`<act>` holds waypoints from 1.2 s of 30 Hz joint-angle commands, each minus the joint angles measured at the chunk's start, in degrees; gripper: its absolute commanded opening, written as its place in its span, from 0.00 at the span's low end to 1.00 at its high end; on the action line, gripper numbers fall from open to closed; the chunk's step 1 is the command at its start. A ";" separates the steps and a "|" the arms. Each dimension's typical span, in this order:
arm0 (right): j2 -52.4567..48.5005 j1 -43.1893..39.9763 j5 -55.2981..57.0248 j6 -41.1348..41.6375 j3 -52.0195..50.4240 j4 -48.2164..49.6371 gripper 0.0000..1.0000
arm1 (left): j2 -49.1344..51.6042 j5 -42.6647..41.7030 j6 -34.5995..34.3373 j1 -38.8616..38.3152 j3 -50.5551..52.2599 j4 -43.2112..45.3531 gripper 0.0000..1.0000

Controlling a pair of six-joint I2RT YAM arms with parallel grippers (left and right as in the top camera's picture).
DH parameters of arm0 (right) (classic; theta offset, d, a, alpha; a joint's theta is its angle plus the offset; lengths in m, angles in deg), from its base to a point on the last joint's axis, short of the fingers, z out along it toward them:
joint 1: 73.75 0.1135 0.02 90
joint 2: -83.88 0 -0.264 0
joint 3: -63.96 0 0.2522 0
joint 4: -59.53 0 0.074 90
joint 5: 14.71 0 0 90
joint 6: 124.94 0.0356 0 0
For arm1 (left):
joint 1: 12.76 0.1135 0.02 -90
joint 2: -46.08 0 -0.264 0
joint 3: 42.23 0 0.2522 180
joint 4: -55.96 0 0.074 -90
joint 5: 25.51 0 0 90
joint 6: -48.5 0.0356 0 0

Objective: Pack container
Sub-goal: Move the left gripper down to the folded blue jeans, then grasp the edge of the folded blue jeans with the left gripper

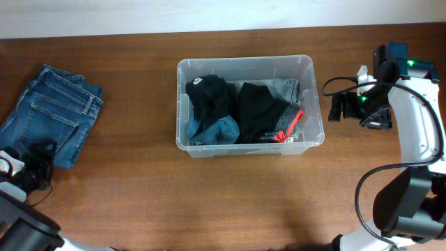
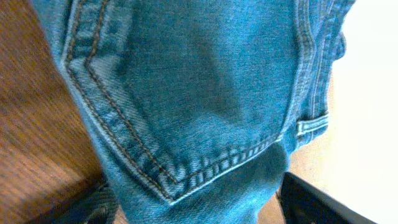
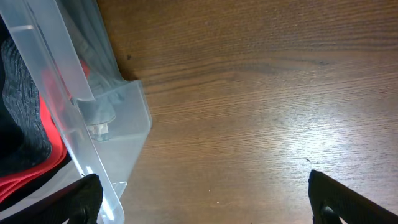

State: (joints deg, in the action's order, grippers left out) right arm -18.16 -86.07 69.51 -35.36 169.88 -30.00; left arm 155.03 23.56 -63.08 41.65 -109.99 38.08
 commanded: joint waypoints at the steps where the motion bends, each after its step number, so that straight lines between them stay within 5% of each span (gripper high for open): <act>1: 1.07 0.31 0.46 0.04 0.92 0.00 0.98 | 1.81 1.25 -5.35 -0.24 4.22 1.95 0.99; 23: 1.07 0.31 0.46 0.04 0.92 0.00 0.98 | 1.84 10.45 -11.21 -6.32 4.26 3.50 0.99; 24: 1.07 0.31 0.46 0.04 0.92 0.00 0.98 | 1.84 10.58 -11.19 -6.32 4.28 3.45 0.93; 26: 1.07 0.31 0.46 0.04 0.92 0.00 0.98 | 1.84 10.58 -11.19 -6.32 4.26 3.48 0.59; 28: 1.07 0.31 0.46 0.04 0.92 0.00 0.98 | 1.84 10.58 -11.19 -6.32 4.28 3.48 0.41; 36: 1.07 0.31 0.46 0.04 0.92 0.00 0.99 | 1.79 10.10 -11.17 -6.27 4.22 3.72 0.19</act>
State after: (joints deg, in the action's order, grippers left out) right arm -18.16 -86.07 69.49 -35.36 169.88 -30.02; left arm 154.74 33.42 -74.19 36.10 -107.28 42.52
